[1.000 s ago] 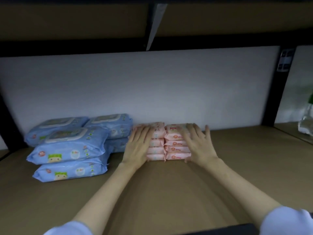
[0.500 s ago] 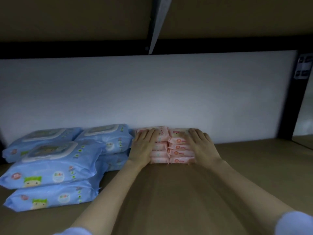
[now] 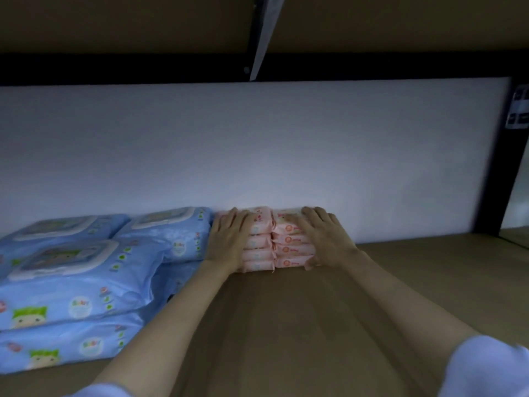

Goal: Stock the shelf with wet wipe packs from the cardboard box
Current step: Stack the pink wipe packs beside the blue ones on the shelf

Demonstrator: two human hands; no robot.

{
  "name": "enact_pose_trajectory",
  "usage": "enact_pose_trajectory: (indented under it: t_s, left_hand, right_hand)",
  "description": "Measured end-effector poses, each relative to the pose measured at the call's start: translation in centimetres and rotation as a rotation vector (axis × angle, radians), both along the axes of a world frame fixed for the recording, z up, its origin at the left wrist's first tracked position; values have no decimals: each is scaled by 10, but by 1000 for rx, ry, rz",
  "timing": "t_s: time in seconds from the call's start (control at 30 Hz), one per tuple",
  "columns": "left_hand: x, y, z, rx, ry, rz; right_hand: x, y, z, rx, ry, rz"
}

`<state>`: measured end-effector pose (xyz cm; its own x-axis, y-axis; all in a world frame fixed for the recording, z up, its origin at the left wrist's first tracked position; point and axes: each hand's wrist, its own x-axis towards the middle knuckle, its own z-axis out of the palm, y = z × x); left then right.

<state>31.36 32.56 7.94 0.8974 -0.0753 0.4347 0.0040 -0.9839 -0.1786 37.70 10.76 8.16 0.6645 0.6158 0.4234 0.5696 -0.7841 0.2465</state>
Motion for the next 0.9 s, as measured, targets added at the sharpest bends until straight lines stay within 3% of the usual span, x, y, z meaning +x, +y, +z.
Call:
enact_pose_trajectory:
  t_s: [0.07,0.2,0.27,0.33,0.4,0.57,0.63,0.8,0.9]
  left_hand:
    - [-3,-2,3,27,53,26]
    - [-5,-21,9,-73,43,-64]
    - [-1,-42,9,-66,-4,-181]
    - [3,-60,8,-53,-28,-217]
    - [8,-69,8,-64,-34,-179]
    - [11,-62,15,5,-25,-156]
    - [12,-60,16,3,-32,-164]
    - [13,-62,6,71,-30,-158]
    - [14,-66,5,18,-29,-157]
  right_hand:
    - [-3,-7,0,288,135,46]
    - [-6,-23,-13,1323,611,90]
    - [-6,-22,-21,1589,862,136]
    - [-1,-18,-24,1725,1027,146]
    - [4,-11,-23,1721,1101,146]
    - [56,-13,-58,1579,1049,230]
    - [27,-14,-36,1541,1053,227]
    - [11,-37,-35,1147,858,173]
    - [12,-37,-43,1156,759,155]
